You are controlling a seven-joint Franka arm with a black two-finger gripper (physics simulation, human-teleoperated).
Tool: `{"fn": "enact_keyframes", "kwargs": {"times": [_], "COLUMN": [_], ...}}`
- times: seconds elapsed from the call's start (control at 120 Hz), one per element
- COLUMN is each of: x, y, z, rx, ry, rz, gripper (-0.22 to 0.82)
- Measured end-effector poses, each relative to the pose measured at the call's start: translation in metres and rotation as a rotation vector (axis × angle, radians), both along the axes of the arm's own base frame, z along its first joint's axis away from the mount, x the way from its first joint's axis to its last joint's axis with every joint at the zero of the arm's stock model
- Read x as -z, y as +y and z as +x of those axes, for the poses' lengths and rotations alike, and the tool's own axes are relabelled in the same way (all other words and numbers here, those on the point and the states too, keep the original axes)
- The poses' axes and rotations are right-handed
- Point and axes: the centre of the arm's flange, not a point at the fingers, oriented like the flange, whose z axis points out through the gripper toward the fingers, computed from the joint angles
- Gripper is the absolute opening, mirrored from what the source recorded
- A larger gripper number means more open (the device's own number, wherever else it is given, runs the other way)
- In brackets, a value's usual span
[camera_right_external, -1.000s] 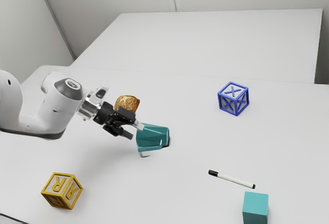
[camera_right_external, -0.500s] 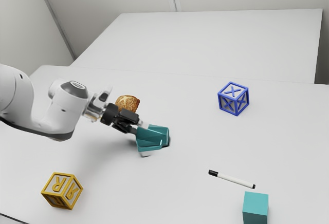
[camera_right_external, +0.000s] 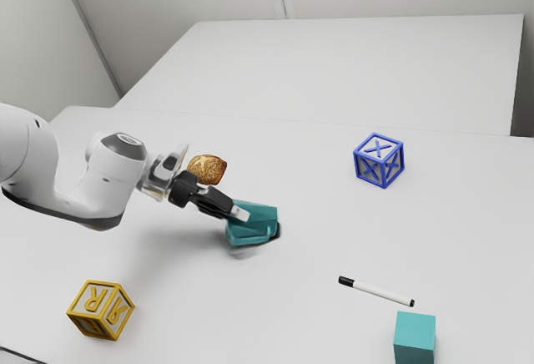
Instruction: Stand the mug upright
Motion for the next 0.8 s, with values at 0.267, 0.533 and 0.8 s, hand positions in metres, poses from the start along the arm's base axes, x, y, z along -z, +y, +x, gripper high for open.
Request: {"fn": "enact_keyframes", "kwargs": {"times": [0.267,0.533,0.8], "x": [-0.001,-0.018,-0.061], "y": [-0.004,-0.016,-0.028], "z": [0.0,0.001,0.001], "rx": [0.03,0.077,0.272], "ry": [-0.031,-0.086,-0.159], "rz": [0.0,0.033,0.365], "gripper": [-0.13,-0.18,-0.18]}}
